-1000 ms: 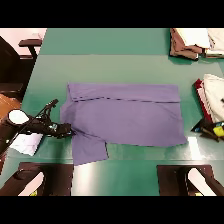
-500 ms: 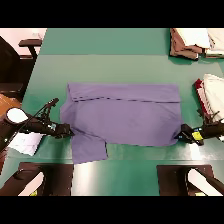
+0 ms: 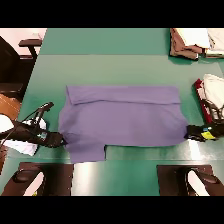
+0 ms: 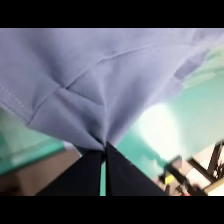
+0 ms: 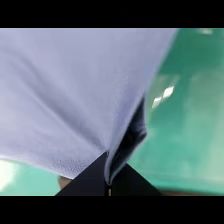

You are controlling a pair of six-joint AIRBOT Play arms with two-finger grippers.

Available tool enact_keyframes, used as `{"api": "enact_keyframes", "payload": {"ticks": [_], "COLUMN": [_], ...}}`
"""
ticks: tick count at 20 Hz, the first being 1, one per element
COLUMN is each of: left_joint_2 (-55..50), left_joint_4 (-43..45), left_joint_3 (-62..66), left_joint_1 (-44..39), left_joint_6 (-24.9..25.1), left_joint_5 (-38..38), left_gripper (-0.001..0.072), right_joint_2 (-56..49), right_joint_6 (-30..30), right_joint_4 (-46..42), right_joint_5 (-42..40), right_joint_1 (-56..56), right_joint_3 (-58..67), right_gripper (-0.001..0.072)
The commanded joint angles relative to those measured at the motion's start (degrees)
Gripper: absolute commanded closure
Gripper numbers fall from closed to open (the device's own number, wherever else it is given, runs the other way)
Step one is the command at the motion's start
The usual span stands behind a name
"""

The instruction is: Fold the shirts.

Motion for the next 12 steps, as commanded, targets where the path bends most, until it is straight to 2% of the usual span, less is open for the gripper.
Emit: {"api": "enact_keyframes", "payload": {"ticks": [1,3,6,9,12], "left_joint_2": [1.9,-0.2,-6.6,-17.1,-29.2], "left_joint_4": [0.5,0.5,0.7,0.7,0.7], "left_joint_3": [4.8,7.7,9.8,13.5,20.5], "left_joint_1": [0.0,0.0,0.0,0.0,0.0], "left_joint_6": [-2.0,-1.5,1.6,5.3,8.5], "left_joint_5": [-2.8,1.6,9.3,18.9,24.2], "left_gripper": [0.0681,0.0681,0.0681,0.068,0.0679], "right_joint_2": [5.9,3.3,-5.8,-17.2,-28.3], "right_joint_6": [2.0,2.1,1.9,0.8,-0.6], "right_joint_4": [-4.0,-3.6,-3.3,1.5,4.5], "right_joint_5": [4.3,2.4,-4.8,-11.5,-14.5], "right_joint_1": [0.5,0.5,0.5,0.6,2.4], "right_joint_3": [4.3,7.2,11.8,18.6,26.3], "right_gripper": [0.0696,0.0696,0.0696,0.0696,0.0696]}}
